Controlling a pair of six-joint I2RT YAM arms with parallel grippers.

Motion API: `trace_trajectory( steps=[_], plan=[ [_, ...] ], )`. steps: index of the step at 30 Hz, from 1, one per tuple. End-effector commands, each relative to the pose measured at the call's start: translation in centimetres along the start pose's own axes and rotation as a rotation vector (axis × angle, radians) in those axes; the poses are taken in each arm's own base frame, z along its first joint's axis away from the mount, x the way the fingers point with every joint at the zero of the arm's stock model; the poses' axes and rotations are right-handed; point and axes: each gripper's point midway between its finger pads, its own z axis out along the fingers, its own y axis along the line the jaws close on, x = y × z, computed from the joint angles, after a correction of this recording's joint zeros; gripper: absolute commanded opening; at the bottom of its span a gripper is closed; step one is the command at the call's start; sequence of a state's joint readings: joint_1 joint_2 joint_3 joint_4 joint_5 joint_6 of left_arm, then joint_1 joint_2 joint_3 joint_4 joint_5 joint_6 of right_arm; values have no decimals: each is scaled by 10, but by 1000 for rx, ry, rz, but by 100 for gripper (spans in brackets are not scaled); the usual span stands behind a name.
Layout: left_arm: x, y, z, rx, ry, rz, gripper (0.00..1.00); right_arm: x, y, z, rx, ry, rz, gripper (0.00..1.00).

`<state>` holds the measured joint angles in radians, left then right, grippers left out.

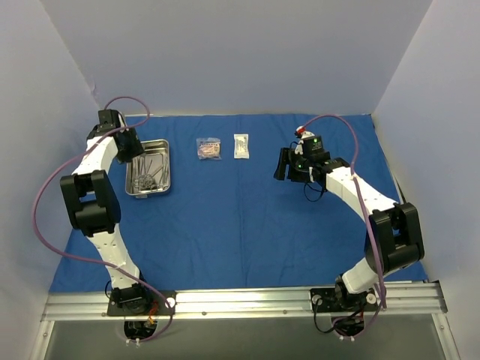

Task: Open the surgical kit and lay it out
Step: Pick up the medical item from the container.

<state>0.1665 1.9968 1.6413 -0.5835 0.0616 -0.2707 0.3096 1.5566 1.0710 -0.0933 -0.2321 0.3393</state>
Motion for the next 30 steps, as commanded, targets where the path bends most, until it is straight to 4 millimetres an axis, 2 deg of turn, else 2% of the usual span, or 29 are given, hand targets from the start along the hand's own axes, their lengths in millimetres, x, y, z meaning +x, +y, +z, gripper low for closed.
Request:
trace_trajectory(
  steps=[1,3,9,14,17,30],
  plan=[
    [-27,-10,10,11,-60,45,56,-15,5,2,4,-32,-10,65],
    [-31,-18,13,12,-65,72,56,-15,4,5,7,-27,-9,65],
    [-26,-17,34,-21,-20,105,54,-17,4,9,11,-27,-6,65],
    [-23,-9,47,-68,22,119,53,-18,4,13,14,-23,0,65],
    [-20,-7,53,-74,41,119,45,-18,5,16,10,-18,2,65],
    [-5,8,74,-138,114,137,44,-18,7,23,3,-7,8,65]
  ],
)
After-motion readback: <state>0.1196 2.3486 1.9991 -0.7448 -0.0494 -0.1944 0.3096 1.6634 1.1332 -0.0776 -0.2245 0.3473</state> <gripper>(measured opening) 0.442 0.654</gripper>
